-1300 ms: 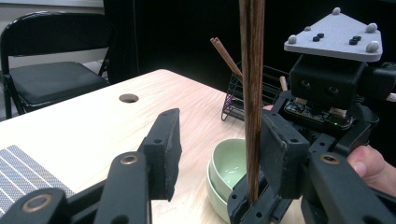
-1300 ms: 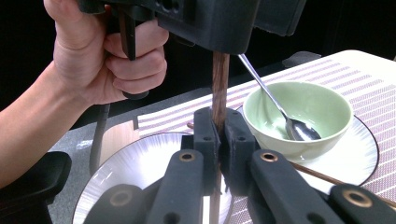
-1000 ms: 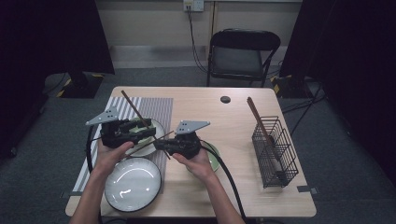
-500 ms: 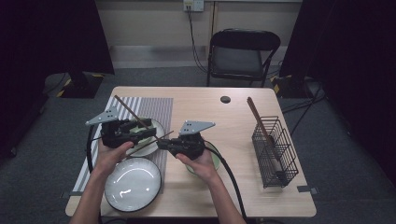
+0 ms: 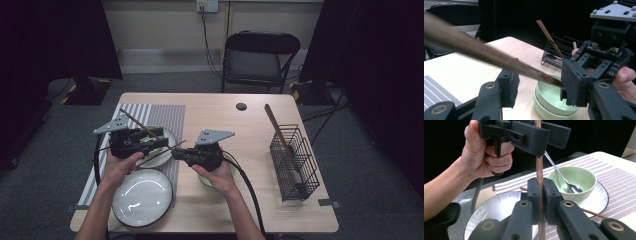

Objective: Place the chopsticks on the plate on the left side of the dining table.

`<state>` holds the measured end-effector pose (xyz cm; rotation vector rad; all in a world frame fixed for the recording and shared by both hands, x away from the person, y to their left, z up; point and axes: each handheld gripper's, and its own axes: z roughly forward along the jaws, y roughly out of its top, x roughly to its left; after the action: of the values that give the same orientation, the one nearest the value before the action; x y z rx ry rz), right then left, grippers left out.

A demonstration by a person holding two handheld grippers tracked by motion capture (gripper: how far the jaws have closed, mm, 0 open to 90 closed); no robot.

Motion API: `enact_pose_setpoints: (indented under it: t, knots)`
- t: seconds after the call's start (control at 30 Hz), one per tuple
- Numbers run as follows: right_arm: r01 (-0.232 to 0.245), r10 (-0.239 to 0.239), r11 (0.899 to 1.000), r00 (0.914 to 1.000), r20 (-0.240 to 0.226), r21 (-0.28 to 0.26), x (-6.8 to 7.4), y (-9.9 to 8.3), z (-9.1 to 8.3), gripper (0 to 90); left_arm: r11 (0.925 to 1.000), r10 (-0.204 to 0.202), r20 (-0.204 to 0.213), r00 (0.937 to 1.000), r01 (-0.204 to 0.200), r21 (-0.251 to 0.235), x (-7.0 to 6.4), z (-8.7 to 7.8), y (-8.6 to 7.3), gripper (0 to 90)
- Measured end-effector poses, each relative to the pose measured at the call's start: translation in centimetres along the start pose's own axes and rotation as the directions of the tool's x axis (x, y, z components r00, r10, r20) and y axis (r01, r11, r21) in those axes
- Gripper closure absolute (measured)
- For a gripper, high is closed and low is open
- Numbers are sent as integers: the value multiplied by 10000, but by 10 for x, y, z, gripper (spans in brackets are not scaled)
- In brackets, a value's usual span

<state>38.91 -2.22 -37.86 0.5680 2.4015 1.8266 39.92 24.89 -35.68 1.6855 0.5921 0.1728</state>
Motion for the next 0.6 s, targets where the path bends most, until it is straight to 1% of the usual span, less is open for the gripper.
enact_pose_setpoints:
  t: [0.33, 0.37, 0.4, 0.43, 0.53, 0.6]
  knots:
    - [41, -41, 10000, 10000, 24, -43, -2, 0, -6, 862, 10000, -62, -34, 10000, 62, -25, 1, 0, -1, 484]
    - [33, -33, 10000, 10000, 33, -43, -2, 0, -6, 861, 10000, -19, -104, 9999, 19, -58, 2, -1, -1, 484]
    - [35, -35, 10000, 10000, 45, -32, -2, 0, -6, 862, 9999, 121, -254, 9996, -124, -113, 2, -2, -1, 482]
    - [34, -34, 10000, 10000, 57, -21, -3, 0, -6, 862, 9998, 179, -376, 9991, -183, -107, 2, -4, 0, 478]
    - [-60, 61, 10000, 10000, -26, 39, -4, -3, -6, 862, 9995, 29, -510, 9987, -46, -328, 5, -9, 0, 469]
    - [-119, 119, 9999, 9999, 12, 97, -6, -5, -6, 863, 9993, -48, -551, 9985, 28, -372, 7, -11, 0, 455]
